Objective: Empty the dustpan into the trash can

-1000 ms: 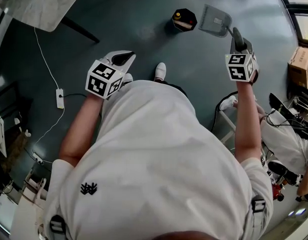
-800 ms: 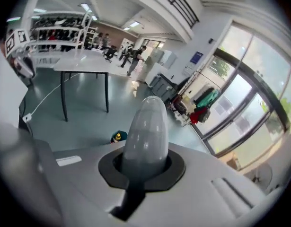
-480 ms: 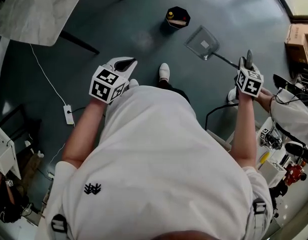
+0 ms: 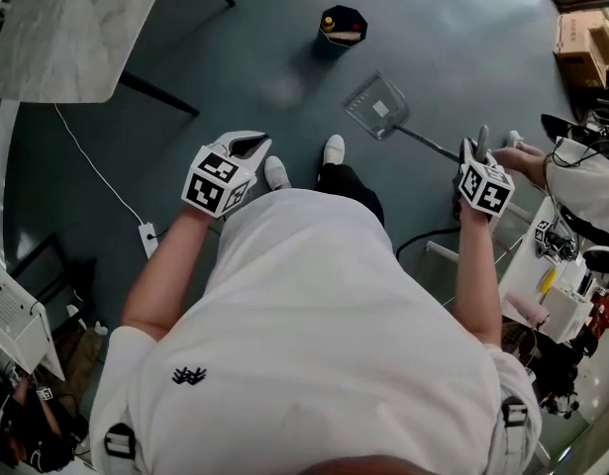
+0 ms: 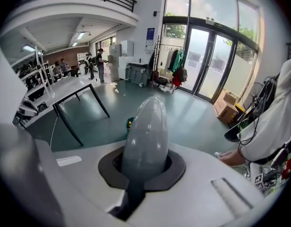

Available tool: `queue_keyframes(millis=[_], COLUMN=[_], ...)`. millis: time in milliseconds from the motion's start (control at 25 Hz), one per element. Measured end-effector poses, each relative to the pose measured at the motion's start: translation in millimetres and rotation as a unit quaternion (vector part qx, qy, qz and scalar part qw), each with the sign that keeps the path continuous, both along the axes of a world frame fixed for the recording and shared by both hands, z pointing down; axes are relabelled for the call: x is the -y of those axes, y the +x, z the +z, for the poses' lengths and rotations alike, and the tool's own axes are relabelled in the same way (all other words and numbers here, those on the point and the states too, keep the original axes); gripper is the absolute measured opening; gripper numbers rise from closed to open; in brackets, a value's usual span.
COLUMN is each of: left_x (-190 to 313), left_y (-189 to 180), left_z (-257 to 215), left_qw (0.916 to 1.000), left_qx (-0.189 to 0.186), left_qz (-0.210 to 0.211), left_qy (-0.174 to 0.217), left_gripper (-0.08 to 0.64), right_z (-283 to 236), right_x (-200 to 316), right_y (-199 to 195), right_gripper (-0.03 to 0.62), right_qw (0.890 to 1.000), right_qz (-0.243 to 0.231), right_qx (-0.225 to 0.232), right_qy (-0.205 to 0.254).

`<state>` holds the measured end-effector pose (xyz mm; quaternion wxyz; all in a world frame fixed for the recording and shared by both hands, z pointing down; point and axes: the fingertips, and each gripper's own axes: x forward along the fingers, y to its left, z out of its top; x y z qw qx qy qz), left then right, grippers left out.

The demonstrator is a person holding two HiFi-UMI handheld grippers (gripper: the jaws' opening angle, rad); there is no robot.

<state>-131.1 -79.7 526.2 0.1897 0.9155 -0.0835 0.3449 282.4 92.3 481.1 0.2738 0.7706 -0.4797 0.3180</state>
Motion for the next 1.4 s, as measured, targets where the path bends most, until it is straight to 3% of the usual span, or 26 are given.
queue_keyframes(millis=[160, 320, 640, 880, 1400], left_x=[-17.0, -37.4, -84.5, -115.5, -166.7], left_y=[2.1, 7.1, 39.4, 63.3, 68.9], left_z=[-0.1, 7.2, 5.5, -3.0, 11.9], left_qw=[0.9994, 0.9996, 0.998, 0.9975, 0.9974], left_qx=[0.006, 0.009, 0.023, 0.024, 0.054], left_qz=[0.022, 0.017, 0.049, 0.048, 0.032], left_qy=[0.025, 0.019, 0.032, 0.047, 0.036], left_gripper=[0.06, 0.061, 0.061, 0.061, 0.061], right_z=[6.5, 13.7, 8.4, 6.0, 26.1], right_x=[-26.4, -45.2, -80.3, -104.7, -143.6], right_y=[-24.1, -44.8, -62.4, -60.1, -50.1], right_gripper=[0.003, 0.003, 0.003, 0.003, 0.003], right_qw=[1.0, 0.999, 0.996, 0.994, 0.992], right_qz=[0.005, -0.004, -0.021, -0.033, -0.067], right_qx=[0.029, 0.052, 0.073, 0.089, 0.094], right_qy=[0.005, 0.012, 0.036, 0.05, 0.046])
